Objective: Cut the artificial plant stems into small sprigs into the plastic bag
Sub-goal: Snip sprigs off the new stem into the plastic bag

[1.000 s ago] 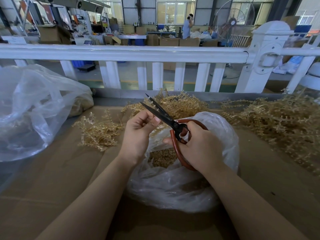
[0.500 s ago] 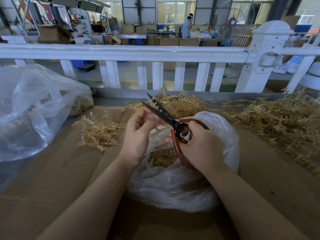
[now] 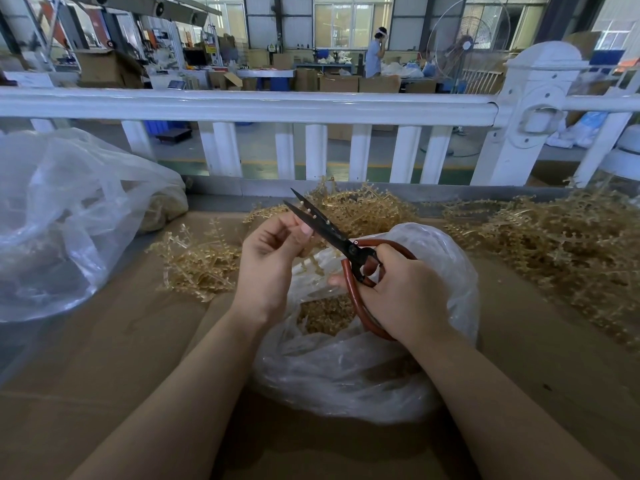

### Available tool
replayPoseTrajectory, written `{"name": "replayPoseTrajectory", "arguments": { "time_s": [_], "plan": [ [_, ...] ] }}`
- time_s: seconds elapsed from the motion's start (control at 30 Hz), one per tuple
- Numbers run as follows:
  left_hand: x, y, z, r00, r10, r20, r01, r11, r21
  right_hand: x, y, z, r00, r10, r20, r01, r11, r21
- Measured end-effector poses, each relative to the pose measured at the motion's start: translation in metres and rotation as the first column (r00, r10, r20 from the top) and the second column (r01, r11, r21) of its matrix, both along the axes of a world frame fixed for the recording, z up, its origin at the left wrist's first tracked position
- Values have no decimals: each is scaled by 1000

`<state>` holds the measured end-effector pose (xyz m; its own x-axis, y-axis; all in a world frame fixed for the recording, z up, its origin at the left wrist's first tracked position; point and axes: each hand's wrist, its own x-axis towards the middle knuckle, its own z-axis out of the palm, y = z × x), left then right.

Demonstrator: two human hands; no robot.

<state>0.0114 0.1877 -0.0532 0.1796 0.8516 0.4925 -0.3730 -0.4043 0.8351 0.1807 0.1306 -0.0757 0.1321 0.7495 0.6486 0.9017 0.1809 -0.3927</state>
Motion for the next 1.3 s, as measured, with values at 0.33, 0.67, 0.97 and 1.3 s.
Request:
{"name": "replayPoseTrajectory", "arguments": {
  "time_s": [0.33,0.67,0.97,1.3],
  "plan": [
    [1,-2,0,996,14,-84,-13,1000,14,-2,1,0,998,-62,22,62,998,-2],
    [3,1,-3,994,91,-61,-89,996,28,1,2,-1,999,-33,-12,33,999,-12],
    [4,1,-4,995,12,-101,-7,999,45,4,3,-2,997,-68,39,70,996,-47],
    [3,-1,-1,994,-24,-110,27,999,23,-1,-1,2,1000,-21,5,21,999,32]
  ]
}}
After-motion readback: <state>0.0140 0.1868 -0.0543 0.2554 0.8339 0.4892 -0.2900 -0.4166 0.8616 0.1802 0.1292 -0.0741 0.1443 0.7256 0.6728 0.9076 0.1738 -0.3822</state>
